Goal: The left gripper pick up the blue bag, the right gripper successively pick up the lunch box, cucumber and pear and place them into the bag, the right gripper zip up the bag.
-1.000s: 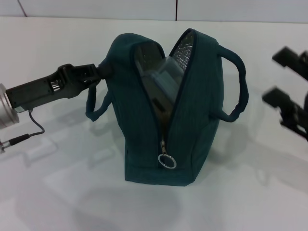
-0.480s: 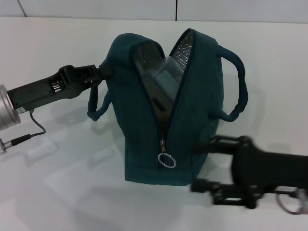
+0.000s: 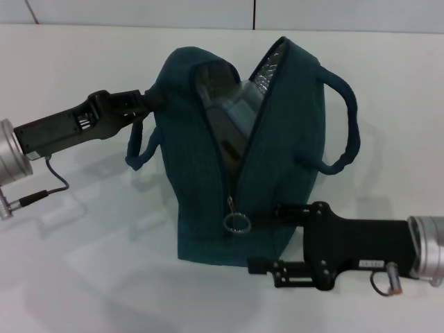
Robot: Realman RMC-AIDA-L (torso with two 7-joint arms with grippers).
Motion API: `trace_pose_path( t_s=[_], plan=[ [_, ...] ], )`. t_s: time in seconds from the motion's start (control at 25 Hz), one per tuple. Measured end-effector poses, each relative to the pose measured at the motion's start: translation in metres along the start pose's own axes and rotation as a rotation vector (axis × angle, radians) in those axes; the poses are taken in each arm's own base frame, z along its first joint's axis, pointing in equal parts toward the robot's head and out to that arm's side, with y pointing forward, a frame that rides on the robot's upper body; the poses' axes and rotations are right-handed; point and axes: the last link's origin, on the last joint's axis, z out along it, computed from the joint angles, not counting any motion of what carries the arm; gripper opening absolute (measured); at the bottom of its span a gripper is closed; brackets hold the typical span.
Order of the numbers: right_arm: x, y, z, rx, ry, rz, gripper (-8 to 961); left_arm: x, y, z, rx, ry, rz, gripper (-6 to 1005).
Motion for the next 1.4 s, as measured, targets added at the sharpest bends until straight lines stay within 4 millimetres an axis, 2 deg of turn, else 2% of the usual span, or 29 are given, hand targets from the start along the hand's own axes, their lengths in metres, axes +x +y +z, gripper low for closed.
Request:
trace_pose_path(
  t_s=[0.56, 0.84, 1.4],
  plan=[
    [-0.006, -0.021, 0.015, 0.083, 0.051, -0.056, 661, -0.001, -0.001, 0.0, 0.003, 0.0, -0.003, 78],
    [-0.001, -0.014, 0.035, -0.019, 0.156, -0.081, 661, -0.003, -0.001, 0.0, 0.002, 0.001, -0.003, 78],
    [-0.003, -0.019, 0.029, 0.071, 0.077, -0.066, 660, -0.005, -0.003, -0.003, 0.008, 0.005, -0.001, 78]
  ],
)
